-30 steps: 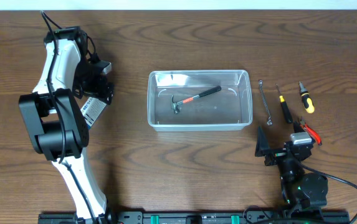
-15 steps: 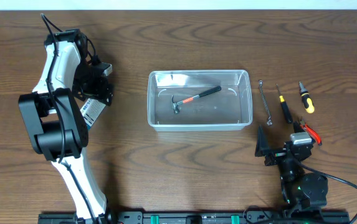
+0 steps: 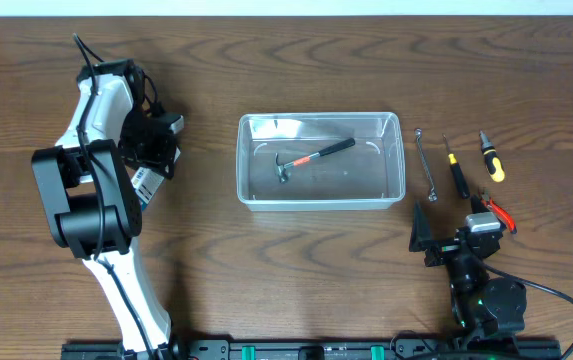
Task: Pack container
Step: 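Move the left gripper back and grasp the blue-and-white box, then lift the box and carry it into the container with left gripper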
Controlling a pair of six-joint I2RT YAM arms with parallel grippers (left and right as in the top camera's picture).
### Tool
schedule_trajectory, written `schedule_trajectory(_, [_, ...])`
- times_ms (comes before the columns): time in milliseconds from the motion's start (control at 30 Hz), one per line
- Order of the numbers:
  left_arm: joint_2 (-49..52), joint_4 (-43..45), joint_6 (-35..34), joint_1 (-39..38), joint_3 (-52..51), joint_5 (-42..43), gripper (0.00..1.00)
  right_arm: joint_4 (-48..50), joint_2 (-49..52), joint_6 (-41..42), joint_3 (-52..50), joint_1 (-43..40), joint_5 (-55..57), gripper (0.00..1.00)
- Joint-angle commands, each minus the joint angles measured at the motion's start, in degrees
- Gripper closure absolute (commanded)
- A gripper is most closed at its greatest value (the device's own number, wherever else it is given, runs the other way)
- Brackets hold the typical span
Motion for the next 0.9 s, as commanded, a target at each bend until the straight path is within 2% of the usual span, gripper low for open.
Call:
schedule_trajectory(0, [0.66, 0.07, 0.28, 0.28, -0.44, 0.52, 0.78, -0.17, -0.46, -0.07, -0.11, -0.83, 0.17, 0.01])
schedule_trajectory(67, [0.63, 0.07, 0.31, 0.28, -0.44, 0.5, 0.81, -0.17, -0.46, -0.07, -0.11, -0.83, 0.17, 0.01])
schedule_trajectory(267, [0.46, 0.04, -0.52, 0.28, 0.57, 0.48, 0.82, -0.17, -0.46, -0.07, -0.11, -0.83, 0.17, 0.01])
schedule_trajectory(300, [0.26, 0.02, -0.94, 0.28, 1.05, 0.48, 0.85, -0.17, -0.46, -0.07, -0.11, -0.83, 0.17, 0.01])
schedule_trajectory(533, [-2.73, -1.46, -3.26, 0.28, 7.5, 0.48, 0.86, -0.17, -0.46, -0.07, -0.11, -0.83, 0.17, 0.01])
schedule_trajectory(867, [-14.53, -1.31, -4.04, -1.7, 14.27, 0.52, 0.87, -0.2, -0.46, -0.07, -0.11, -0.83, 0.17, 0.01])
